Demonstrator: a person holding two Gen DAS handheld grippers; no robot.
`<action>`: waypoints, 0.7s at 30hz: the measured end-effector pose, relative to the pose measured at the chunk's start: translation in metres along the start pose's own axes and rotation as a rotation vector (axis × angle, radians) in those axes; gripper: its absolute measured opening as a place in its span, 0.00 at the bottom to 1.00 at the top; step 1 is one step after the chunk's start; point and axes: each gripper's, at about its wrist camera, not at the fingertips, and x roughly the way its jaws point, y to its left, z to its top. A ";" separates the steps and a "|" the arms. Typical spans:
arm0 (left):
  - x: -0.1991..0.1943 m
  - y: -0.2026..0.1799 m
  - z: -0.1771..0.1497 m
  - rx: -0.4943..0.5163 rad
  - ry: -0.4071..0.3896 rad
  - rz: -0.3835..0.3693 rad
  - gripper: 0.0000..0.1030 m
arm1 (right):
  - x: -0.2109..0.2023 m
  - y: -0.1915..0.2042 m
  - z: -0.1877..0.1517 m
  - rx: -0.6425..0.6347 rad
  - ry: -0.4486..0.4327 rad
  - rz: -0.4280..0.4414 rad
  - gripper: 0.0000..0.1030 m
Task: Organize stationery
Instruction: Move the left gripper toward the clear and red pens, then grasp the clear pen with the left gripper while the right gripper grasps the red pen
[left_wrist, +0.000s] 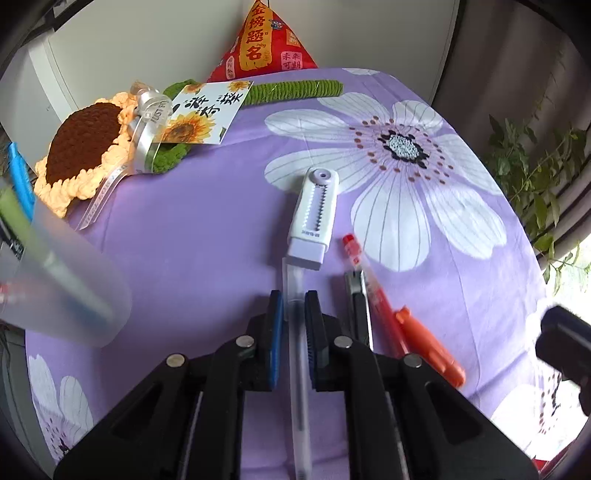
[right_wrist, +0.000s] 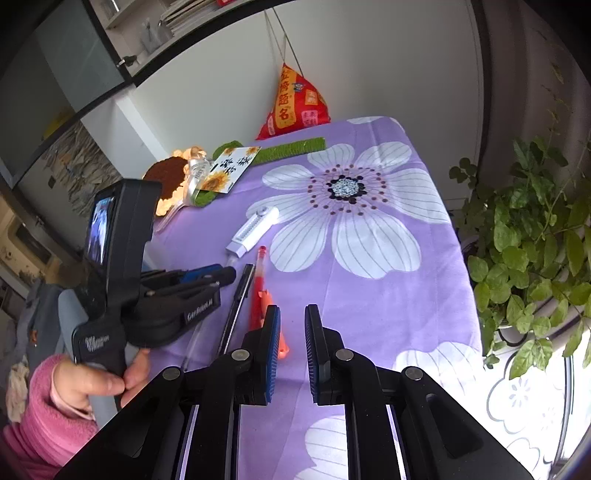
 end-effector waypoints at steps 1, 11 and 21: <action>-0.003 0.006 -0.005 -0.006 0.007 -0.015 0.09 | 0.003 0.003 0.001 -0.009 0.004 0.003 0.12; -0.025 0.052 -0.048 -0.089 0.069 -0.106 0.12 | 0.054 0.042 0.016 -0.113 0.104 0.005 0.12; -0.027 0.055 -0.054 -0.050 0.046 -0.107 0.11 | 0.092 0.054 0.025 -0.175 0.202 -0.108 0.12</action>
